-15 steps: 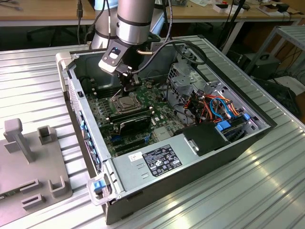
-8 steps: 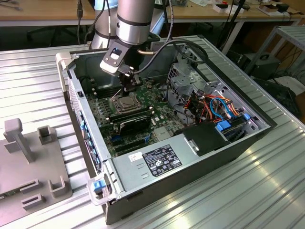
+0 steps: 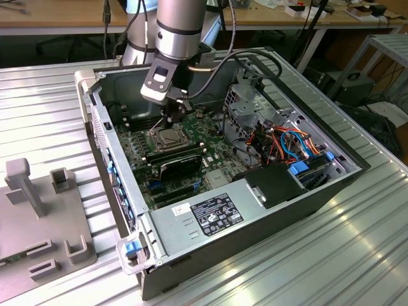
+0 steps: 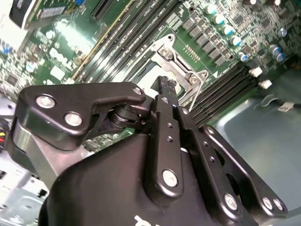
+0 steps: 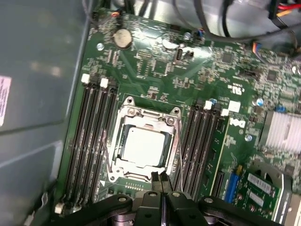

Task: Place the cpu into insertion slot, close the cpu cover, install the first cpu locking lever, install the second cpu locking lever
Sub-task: 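Install the first cpu locking lever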

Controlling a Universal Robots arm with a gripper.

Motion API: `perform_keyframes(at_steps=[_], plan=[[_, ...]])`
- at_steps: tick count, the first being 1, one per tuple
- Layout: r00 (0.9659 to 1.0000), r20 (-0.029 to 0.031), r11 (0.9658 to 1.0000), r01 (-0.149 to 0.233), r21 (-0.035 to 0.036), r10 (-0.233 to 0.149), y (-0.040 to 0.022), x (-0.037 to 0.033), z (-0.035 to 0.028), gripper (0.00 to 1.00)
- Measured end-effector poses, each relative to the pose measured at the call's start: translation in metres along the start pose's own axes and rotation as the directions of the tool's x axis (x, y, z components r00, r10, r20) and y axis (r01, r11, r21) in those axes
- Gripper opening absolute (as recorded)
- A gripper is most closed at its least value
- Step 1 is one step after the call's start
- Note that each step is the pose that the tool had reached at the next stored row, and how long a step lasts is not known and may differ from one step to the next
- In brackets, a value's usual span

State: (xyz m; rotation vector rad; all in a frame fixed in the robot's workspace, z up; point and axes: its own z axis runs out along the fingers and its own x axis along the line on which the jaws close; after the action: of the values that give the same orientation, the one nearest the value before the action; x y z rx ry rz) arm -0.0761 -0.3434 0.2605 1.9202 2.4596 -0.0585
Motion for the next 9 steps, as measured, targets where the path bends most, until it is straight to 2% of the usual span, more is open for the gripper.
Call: perform_keyframes(at_steps=[1, 3, 7, 8, 9], plan=[[0.9996, 0.0005, 0.9996, 0.030, -0.0011, -0.030, 0.0000, 0.0000, 0.0000, 0.11], [0.9982, 0.0009, 0.9982, 0.060, -0.0024, -0.060, 0.0001, 0.0000, 0.0000, 0.11], [0.9929, 0.0021, 0.9929, 0.119, -0.0046, -0.119, 0.0002, -0.0001, 0.0000, 0.11], [0.9903, 0.0024, 0.9903, 0.139, -0.0054, -0.139, 0.0003, -0.0001, 0.0000, 0.11], [0.9841, 0.0031, 0.9841, 0.178, -0.0069, -0.178, 0.0006, -0.0002, 0.0000, 0.11]])
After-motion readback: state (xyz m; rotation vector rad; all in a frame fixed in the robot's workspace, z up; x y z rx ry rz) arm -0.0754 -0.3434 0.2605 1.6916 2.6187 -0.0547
